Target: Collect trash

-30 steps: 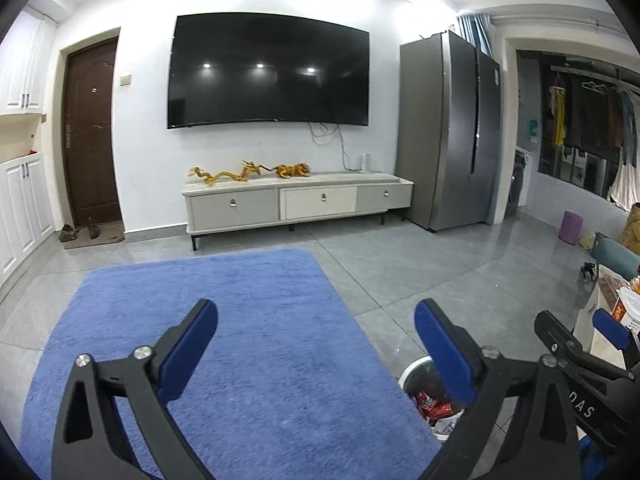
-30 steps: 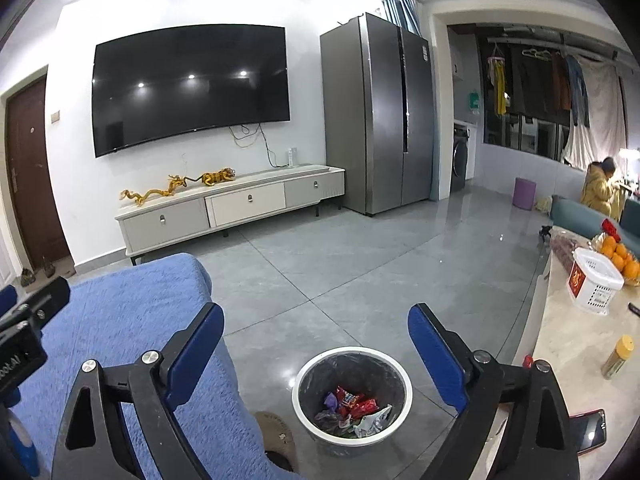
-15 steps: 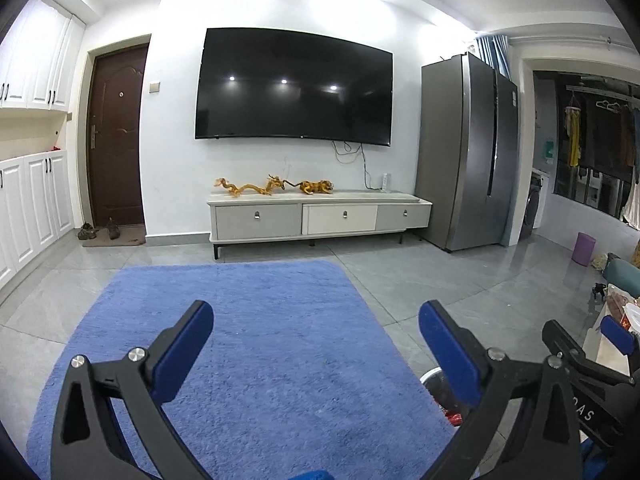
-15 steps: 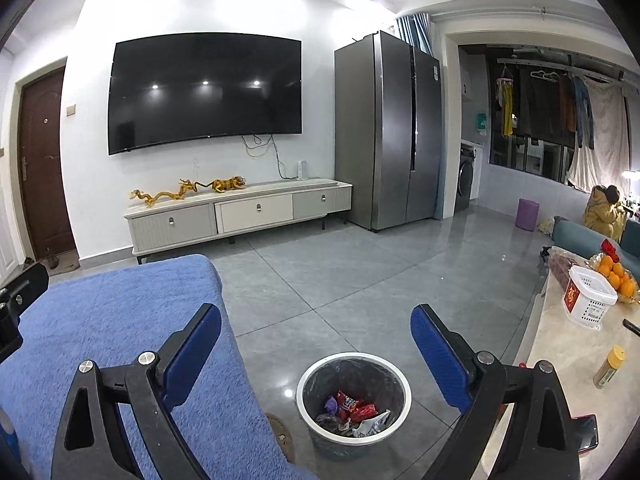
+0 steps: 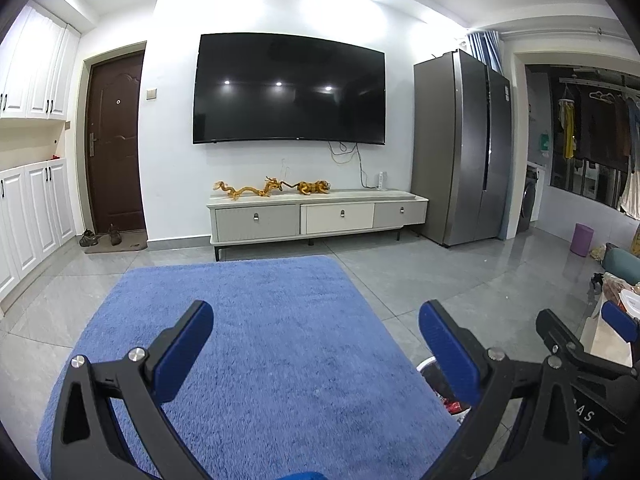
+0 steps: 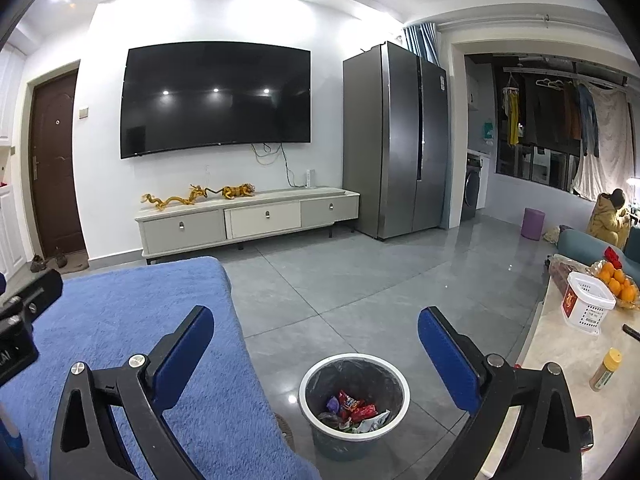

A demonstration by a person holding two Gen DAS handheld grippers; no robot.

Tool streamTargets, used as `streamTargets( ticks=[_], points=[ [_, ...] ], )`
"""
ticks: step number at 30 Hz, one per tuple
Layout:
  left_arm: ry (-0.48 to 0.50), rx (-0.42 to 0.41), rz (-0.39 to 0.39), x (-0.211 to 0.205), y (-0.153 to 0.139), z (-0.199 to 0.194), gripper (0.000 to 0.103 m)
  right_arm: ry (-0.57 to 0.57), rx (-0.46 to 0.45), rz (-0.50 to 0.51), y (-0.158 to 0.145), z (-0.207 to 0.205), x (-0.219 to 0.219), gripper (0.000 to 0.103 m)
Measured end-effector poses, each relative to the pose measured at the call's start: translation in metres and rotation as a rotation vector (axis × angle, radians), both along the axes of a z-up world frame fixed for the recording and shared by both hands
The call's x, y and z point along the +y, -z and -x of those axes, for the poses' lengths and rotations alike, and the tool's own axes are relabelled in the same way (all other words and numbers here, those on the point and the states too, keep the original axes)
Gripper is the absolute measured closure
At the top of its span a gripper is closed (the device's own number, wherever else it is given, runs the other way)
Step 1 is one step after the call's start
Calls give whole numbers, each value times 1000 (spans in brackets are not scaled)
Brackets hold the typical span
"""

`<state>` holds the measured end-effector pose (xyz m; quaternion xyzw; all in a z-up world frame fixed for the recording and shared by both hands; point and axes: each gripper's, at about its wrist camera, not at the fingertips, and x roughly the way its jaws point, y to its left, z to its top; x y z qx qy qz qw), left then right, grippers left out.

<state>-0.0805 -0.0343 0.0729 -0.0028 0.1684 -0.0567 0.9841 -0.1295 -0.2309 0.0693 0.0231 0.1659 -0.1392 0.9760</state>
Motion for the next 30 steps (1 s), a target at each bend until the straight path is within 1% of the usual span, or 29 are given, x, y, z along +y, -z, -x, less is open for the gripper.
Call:
streamTargets(
  ticks=[5, 16, 23, 30],
  points=[
    [6, 13, 7, 2, -2, 3, 0, -3, -15, -15, -2, 2, 0, 0],
    [12, 18, -20, -2, 2, 4, 0, 3, -10, -24, 1, 2, -2, 0],
    [7, 29, -20, -1, 7, 1, 0, -9, 0, 2, 6, 2, 2, 0],
    [11, 33, -34, -3, 13, -1, 0, -8, 12, 7, 9, 2, 1, 0]
  ],
)
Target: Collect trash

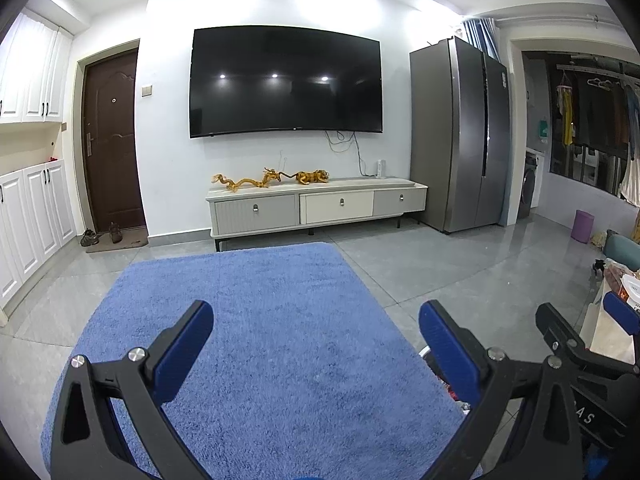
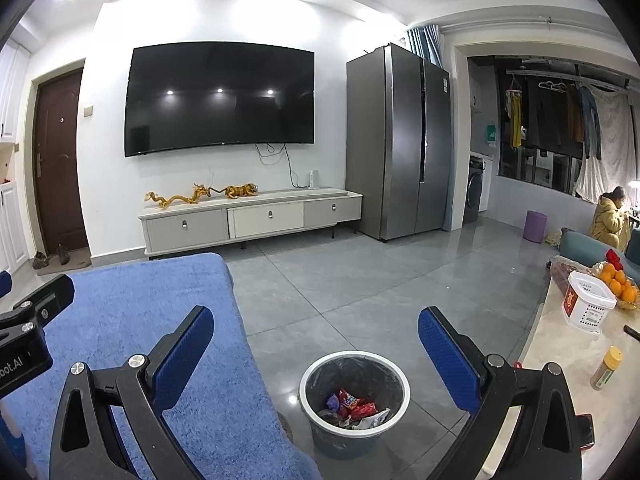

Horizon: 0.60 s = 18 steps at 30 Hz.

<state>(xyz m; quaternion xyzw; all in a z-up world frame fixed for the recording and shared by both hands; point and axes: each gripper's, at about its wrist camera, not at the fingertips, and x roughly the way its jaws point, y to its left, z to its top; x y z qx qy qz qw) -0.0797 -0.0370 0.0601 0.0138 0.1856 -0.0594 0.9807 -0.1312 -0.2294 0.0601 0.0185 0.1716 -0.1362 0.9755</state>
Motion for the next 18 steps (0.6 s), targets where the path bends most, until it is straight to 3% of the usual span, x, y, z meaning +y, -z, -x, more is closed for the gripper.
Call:
streamTargets(
  ticks=[18],
  points=[
    [19, 14, -23, -12, 9, -3, 0, 20, 19, -16, 8, -3, -11, 0]
  ],
)
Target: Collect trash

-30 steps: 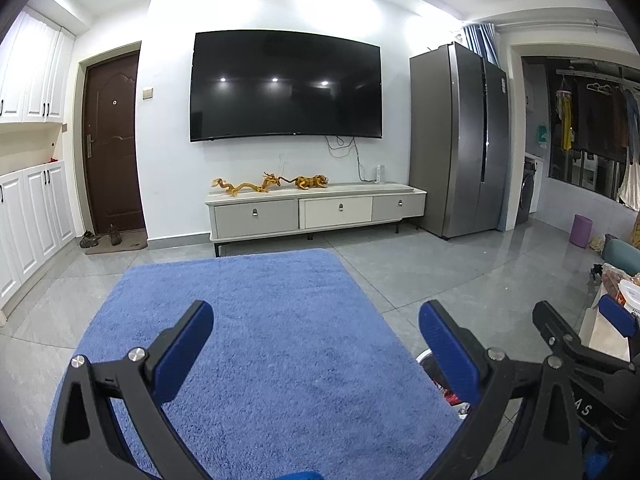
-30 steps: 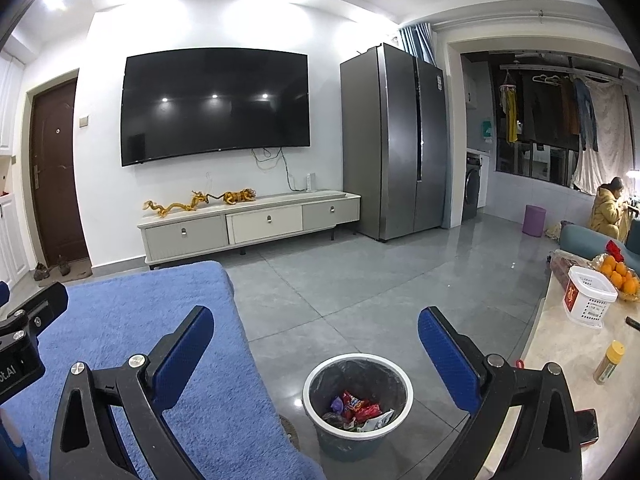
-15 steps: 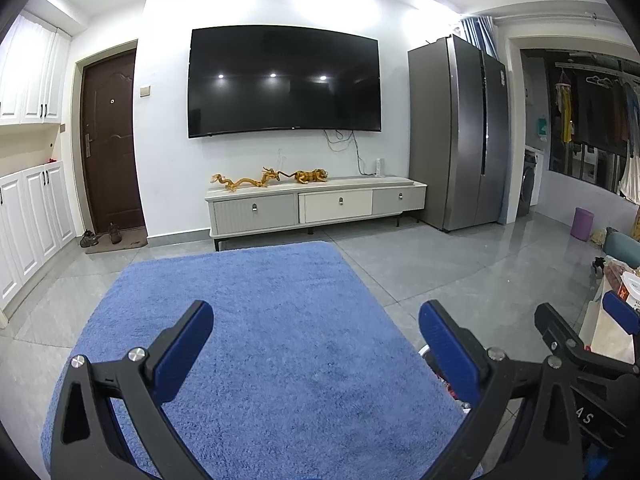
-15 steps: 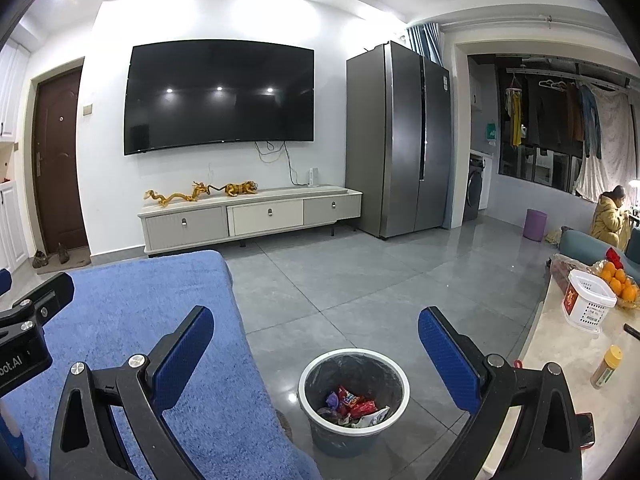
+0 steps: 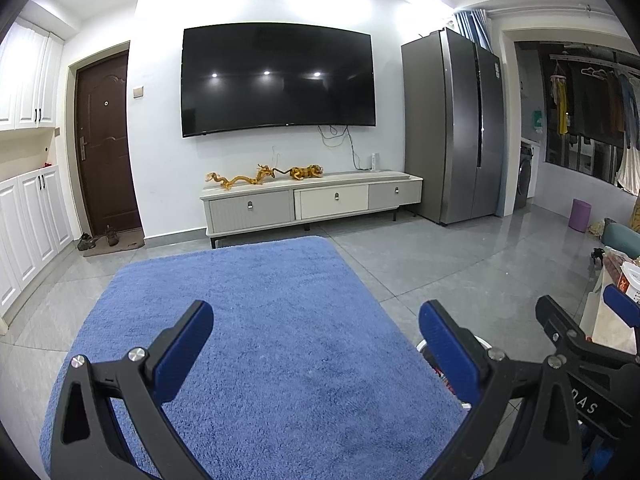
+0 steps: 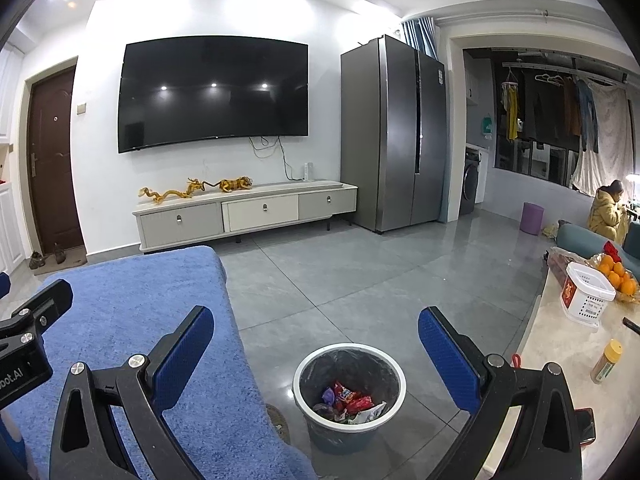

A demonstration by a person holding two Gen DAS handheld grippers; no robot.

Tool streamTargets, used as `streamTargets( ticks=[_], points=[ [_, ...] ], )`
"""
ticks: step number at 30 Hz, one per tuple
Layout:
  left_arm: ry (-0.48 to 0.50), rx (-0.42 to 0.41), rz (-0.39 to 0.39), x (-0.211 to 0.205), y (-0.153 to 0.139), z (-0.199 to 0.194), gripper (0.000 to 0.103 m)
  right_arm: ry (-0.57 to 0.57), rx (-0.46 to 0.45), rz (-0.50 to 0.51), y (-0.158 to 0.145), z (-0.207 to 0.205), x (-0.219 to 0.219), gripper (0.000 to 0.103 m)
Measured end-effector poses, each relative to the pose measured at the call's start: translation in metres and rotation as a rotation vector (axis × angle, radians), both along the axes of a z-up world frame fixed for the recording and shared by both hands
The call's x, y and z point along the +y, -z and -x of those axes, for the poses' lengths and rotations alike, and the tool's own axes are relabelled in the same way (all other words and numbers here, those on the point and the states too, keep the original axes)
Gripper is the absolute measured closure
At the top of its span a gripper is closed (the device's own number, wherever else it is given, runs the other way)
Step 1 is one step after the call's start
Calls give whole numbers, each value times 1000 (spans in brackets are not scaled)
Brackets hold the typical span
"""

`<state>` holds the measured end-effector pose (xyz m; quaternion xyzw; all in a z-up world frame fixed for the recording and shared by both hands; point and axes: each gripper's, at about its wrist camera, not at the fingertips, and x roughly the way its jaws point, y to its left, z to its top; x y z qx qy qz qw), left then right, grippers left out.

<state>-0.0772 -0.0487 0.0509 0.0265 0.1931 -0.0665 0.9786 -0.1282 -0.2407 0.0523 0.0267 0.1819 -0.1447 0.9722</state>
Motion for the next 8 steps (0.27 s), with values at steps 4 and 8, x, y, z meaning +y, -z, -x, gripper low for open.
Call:
streamTargets(
  ticks=[4, 8],
  points=[
    [-4, 10, 0, -1, 2, -3, 0, 2, 3, 2, 1, 0, 0, 0],
    [-4, 17, 1, 1, 3, -5, 0, 2, 2, 2, 1, 0, 0, 0]
  ],
)
